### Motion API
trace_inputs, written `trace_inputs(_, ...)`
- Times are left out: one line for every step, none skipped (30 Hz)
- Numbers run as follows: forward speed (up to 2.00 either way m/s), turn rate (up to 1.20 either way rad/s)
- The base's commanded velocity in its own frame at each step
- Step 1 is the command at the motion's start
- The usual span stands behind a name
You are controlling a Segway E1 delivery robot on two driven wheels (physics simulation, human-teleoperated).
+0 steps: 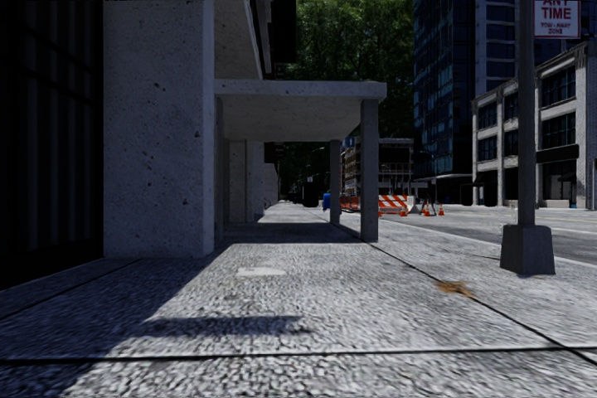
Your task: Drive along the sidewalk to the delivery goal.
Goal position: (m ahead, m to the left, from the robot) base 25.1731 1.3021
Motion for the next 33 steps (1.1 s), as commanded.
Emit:
trace_inputs(2.0, 0.0)
trace_inputs(2.0, 0.0)
trace_inputs(2.0, 0.0)
trace_inputs(2.0, 0.0)
trace_inputs(2.0, 0.0)
trace_inputs(2.0, 0.0)
trace_inputs(2.0, 0.0)
trace_inputs(2.0, 0.0)
trace_inputs(2.0, 0.0)
trace_inputs(2.0, 0.0)
trace_inputs(2.0, 0.0)
trace_inputs(2.0, 0.0)
trace_inputs(2.0, 0.0)
trace_inputs(2.0, 0.0)
trace_inputs(2.0, 0.0)
trace_inputs(2.0, 0.0)
trace_inputs(2.0, 0.0)
trace_inputs(2.0, 0.0)
trace_inputs(2.0, 0.0)
trace_inputs(2.0, 0.0)
trace_inputs(2.0, 0.0)
trace_inputs(2.0, 0.0)
trace_inputs(2.0, 0.0)
trace_inputs(2.0, 0.0)
trace_inputs(2.0, 0.0)
trace_inputs(2.0, 0.0)
trace_inputs(2.0, 0.0)
trace_inputs(2.0, 0.0)
trace_inputs(2.0, 0.0)
trace_inputs(2.0, 0.0)
trace_inputs(2.0, 0.0)
trace_inputs(2.0, 0.0)
trace_inputs(2.0, 0.0)
